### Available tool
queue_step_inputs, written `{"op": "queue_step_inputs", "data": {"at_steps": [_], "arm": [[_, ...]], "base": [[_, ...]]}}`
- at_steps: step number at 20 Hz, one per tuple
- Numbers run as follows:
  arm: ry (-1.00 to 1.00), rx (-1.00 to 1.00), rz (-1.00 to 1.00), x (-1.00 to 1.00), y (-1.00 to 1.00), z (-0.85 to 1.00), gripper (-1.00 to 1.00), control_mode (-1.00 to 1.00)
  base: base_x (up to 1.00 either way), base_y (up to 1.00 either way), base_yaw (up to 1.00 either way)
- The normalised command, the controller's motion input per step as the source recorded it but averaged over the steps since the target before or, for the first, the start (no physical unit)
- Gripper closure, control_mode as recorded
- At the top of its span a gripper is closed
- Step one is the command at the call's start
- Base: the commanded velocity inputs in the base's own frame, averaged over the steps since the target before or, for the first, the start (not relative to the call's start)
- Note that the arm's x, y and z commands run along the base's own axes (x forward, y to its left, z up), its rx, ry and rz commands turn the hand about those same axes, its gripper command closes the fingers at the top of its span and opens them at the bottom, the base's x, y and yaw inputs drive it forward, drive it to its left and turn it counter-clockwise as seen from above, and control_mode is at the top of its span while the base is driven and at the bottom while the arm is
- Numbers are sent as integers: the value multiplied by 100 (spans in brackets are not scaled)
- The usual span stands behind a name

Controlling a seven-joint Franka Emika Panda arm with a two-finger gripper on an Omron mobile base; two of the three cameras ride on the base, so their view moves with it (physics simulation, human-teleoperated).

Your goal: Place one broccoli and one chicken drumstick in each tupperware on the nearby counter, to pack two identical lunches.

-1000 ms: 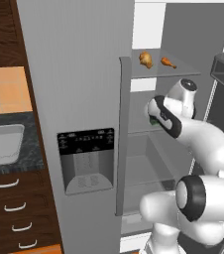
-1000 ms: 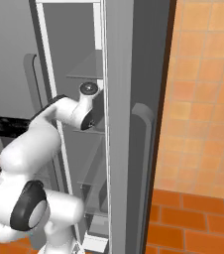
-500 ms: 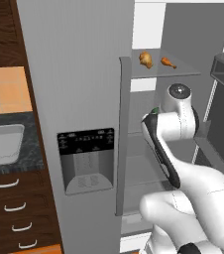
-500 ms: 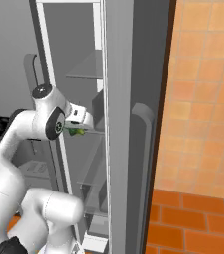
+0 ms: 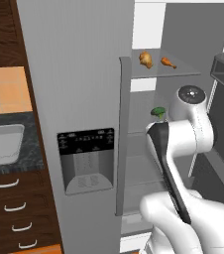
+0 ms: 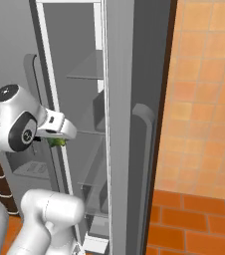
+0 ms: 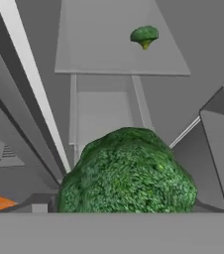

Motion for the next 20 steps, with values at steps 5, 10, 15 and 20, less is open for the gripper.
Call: {"op": "queue_step_inputs", "data": {"at_steps": [5, 10, 15, 20], "arm": [[4, 1, 0, -41, 0, -3, 100, -100], [0, 0, 0, -1, 0, 0, 100, 100], [0, 0, 0, 0, 0, 0, 100, 100], [0, 0, 0, 0, 0, 0, 100, 100]], "base": [[0, 0, 0], [-31, 44, 0], [-5, 100, 0], [19, 100, -1]]}}
